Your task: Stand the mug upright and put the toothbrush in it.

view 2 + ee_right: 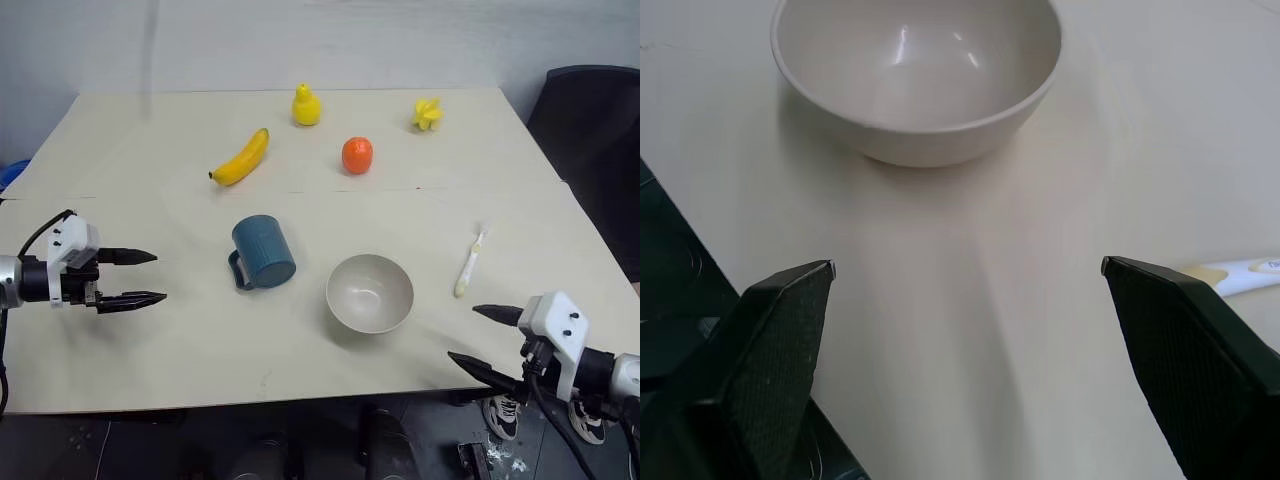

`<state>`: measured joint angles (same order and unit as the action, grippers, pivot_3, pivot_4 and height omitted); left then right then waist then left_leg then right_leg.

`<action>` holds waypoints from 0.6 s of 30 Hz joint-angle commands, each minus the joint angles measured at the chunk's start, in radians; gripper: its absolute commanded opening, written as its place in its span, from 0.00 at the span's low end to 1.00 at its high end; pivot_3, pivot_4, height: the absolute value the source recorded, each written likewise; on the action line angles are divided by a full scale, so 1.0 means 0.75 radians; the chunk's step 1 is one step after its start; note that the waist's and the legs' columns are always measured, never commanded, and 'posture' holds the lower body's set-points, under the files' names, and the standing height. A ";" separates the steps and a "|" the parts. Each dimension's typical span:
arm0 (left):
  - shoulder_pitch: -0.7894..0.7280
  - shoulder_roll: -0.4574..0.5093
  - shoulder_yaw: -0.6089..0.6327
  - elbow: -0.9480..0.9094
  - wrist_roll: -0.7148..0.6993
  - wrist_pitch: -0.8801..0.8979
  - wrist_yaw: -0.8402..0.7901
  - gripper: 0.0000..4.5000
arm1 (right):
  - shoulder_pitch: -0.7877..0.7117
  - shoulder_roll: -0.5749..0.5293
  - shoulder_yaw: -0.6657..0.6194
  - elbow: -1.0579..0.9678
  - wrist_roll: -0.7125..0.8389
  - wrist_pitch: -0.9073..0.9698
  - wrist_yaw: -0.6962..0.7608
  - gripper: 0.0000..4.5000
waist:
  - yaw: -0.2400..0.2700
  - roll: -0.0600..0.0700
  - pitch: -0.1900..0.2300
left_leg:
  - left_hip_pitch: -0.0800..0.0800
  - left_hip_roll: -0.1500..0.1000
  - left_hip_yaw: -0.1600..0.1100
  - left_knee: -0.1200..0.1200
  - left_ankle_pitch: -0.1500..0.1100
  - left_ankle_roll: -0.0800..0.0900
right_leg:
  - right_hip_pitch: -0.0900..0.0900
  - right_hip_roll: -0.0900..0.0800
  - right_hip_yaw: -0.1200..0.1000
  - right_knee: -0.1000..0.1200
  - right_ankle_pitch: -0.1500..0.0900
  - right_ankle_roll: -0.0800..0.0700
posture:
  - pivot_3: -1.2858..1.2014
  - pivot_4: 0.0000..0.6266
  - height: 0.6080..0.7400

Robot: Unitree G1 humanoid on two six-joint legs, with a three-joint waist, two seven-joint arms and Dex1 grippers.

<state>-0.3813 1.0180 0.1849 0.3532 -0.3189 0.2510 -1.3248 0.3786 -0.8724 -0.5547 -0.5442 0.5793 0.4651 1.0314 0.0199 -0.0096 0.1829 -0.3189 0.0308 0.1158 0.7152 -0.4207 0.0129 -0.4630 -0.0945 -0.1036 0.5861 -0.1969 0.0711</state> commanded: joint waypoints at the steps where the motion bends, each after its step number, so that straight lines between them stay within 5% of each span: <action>1: -0.020 0.016 0.013 -0.008 -0.017 0.006 -0.015 1.00 | 0.015 0.010 -0.031 -0.025 0.030 0.008 0.003 0.99 | 0.001 0.000 0.000 | 0.000 0.000 0.000 0.000 0.000 0.000 | 0.000 0.000 0.000 0.000 0.000 0.000 | 0.52 0.24 1.00; 11: -0.080 -0.010 -0.006 -0.093 -0.062 0.097 -0.050 1.00 | 0.017 -0.023 -0.043 -0.108 -0.034 -0.036 -0.022 0.99 | 0.002 0.000 0.000 | 0.000 0.000 0.000 0.001 0.000 0.000 | 0.000 0.000 0.000 0.001 0.000 0.000 | 0.52 0.24 1.00; 18: -0.255 0.043 -0.010 -0.555 -0.436 0.550 -0.187 1.00 | -0.360 -0.219 0.266 -0.299 -0.019 0.025 -0.034 0.99 | -0.007 -0.003 0.001 | 0.001 0.000 0.001 0.004 0.000 -0.001 | 0.001 0.000 0.003 0.004 0.001 0.001 | 0.52 0.24 1.00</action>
<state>-0.5597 1.0221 0.1772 0.0085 -0.5826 0.6077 -1.4269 0.1292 -1.0166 -0.4094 -0.7481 0.5750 0.4838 1.0003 0.0146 -0.0120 0.1834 -0.3181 0.0307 0.1165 0.7174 -0.4205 0.0112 -0.4624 -0.0940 -0.1010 0.5890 -0.1969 0.0712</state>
